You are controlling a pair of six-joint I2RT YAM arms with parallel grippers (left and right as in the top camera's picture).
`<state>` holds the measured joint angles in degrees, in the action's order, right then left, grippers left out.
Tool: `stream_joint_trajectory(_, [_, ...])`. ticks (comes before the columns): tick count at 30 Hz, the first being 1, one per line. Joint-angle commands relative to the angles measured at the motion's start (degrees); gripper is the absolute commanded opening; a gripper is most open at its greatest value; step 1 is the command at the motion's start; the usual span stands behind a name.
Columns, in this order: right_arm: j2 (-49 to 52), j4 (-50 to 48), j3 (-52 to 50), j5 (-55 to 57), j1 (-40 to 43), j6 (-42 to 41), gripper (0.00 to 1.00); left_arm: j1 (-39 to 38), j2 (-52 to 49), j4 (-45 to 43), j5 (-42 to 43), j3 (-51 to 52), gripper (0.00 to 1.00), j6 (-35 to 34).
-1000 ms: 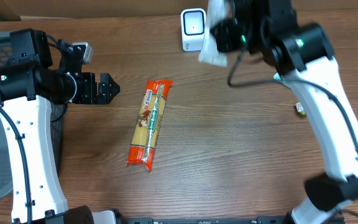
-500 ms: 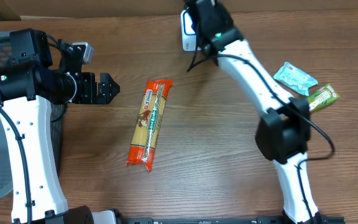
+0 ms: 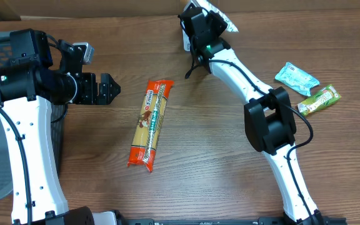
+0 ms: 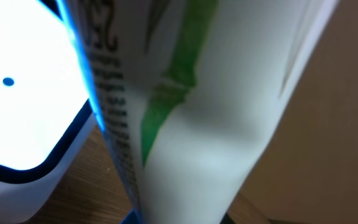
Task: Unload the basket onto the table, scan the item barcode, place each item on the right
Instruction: 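Carry the white tube to the right side and release it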
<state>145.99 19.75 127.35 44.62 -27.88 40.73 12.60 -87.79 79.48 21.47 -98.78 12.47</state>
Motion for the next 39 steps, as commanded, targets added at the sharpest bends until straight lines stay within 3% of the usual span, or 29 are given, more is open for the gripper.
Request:
stream_joint_trajectory(1, [0.1,-0.2,1.3,2.5,0.0,0.1,0.04,-0.3,-0.1,-0.1,0.6,-0.7,0.99,1.3])
stream_joint_trajectory(16, [0.1,0.6,1.3,4.9,-0.4,0.0,0.04,-0.3,-0.1,0.0,0.6,-0.7,1.0,1.3])
stream_joint_trajectory(21, [-1.1,5.0,1.3,5.4,-1.4,-2.4,0.04,-0.3,-0.1,-0.1,0.6,-0.7,0.99,1.3])
stream_joint_trajectory(26, [-8.2,16.5,1.3,3.1,-2.4,-12.8,0.04,-0.3,-0.1,-0.1,0.6,-0.7,0.99,1.3])
stream_joint_trajectory(30, [-18.1,31.9,1.3,-7.5,-2.6,-24.2,0.04,-0.3,-0.1,0.0,0.6,-0.7,1.0,1.3])
stream_joint_trajectory(36, [-29.5,51.5,1.3,-27.3,3.5,-57.9,0.04,-0.3,-0.1,0.0,0.6,-0.7,1.0,1.3])
stream_joint_trajectory(39, [-30.2,60.3,1.3,-29.9,9.8,-71.4,0.04,-0.3,-0.1,-0.1,0.6,-0.7,0.99,1.3])
